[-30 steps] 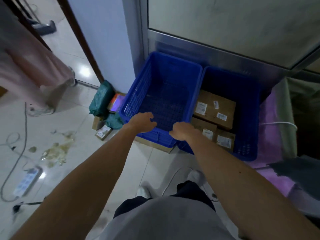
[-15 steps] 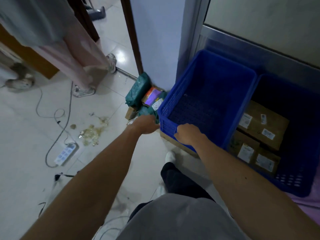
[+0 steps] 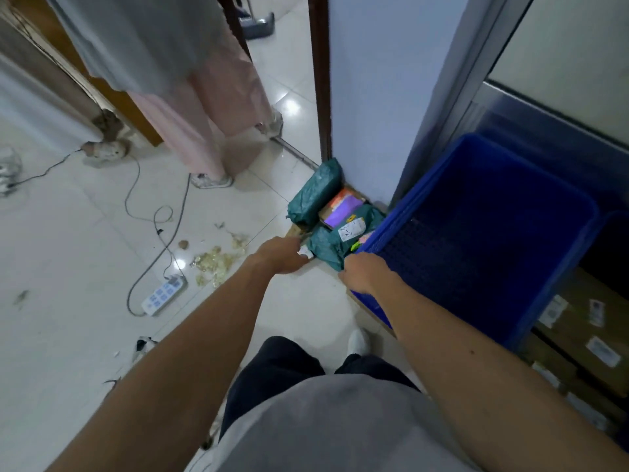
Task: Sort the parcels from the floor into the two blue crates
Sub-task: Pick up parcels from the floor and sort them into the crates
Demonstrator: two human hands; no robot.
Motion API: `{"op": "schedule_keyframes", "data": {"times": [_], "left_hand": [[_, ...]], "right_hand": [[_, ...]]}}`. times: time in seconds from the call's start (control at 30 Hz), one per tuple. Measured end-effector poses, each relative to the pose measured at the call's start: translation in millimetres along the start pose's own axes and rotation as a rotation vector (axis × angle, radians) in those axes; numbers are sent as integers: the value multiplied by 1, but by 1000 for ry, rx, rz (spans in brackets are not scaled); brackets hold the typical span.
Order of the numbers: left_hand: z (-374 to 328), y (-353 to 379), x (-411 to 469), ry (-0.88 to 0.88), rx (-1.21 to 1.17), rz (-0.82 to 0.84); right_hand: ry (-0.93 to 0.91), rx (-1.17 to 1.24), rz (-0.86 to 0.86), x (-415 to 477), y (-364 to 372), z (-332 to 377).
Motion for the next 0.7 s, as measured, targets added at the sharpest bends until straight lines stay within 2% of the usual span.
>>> {"op": "schedule_keyframes", "data": {"times": [0.2, 0.5, 0.7], "left_hand": [[31, -3, 46, 13, -10, 48], [69, -8, 158, 139, -38, 269], [89, 23, 253, 159, -127, 390]], "right_hand": [[33, 19, 33, 41, -1, 15], [282, 285, 18, 112, 15, 46], [416, 411, 8, 198, 55, 54]]}}
Point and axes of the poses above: each hand's wrist, its own x-axis towards the middle knuckle, its own y-axis out of the palm, z = x × y, the point moved 6 cm from there along x, towards the middle knuckle, and after that the axes turned 2 degrees about x, right-handed, at the moved point
